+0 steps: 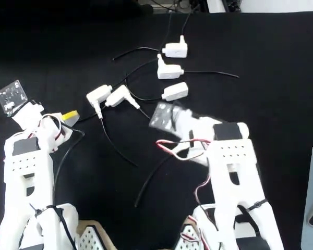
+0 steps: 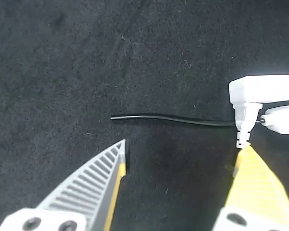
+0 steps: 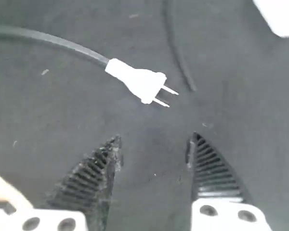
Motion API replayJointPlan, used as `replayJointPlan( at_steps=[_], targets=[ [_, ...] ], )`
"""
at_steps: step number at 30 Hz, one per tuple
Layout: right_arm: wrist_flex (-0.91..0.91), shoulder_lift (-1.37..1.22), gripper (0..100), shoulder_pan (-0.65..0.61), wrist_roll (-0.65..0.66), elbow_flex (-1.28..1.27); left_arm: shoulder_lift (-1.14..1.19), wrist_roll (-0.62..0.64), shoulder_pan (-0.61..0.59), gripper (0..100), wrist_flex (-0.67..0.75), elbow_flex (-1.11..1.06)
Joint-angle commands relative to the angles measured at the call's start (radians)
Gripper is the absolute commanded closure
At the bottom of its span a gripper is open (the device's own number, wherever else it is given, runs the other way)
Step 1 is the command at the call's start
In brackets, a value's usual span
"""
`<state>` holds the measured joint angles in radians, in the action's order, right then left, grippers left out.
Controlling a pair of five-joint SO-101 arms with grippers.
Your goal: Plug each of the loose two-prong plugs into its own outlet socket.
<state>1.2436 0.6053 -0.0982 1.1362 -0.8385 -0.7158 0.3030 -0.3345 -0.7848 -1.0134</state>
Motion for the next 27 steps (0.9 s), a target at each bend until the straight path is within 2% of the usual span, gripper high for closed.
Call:
replayJointPlan(
  at_steps=[1,5,8,19,27],
  targets=[
    [0.032,-0.067,76.1,-0.051,0.055,0.076,-0.026,0.000,-0.008,65,0.061,-0.013],
    [0.034,-0.219,73.7,-0.052,0.064,0.156,-0.026,0.000,-0.010,65,0.080,-0.022],
    [0.063,-0.334,71.1,-0.054,0.153,0.220,-0.026,0.000,-0.010,65,0.078,-0.022],
    [0.112,-0.610,70.9,-0.158,0.239,0.394,-0.026,0.000,-0.010,65,0.078,-0.021],
    [0.112,-0.780,71.0,-0.129,0.261,0.478,-0.026,0.000,-0.010,65,0.078,-0.022]
  ],
)
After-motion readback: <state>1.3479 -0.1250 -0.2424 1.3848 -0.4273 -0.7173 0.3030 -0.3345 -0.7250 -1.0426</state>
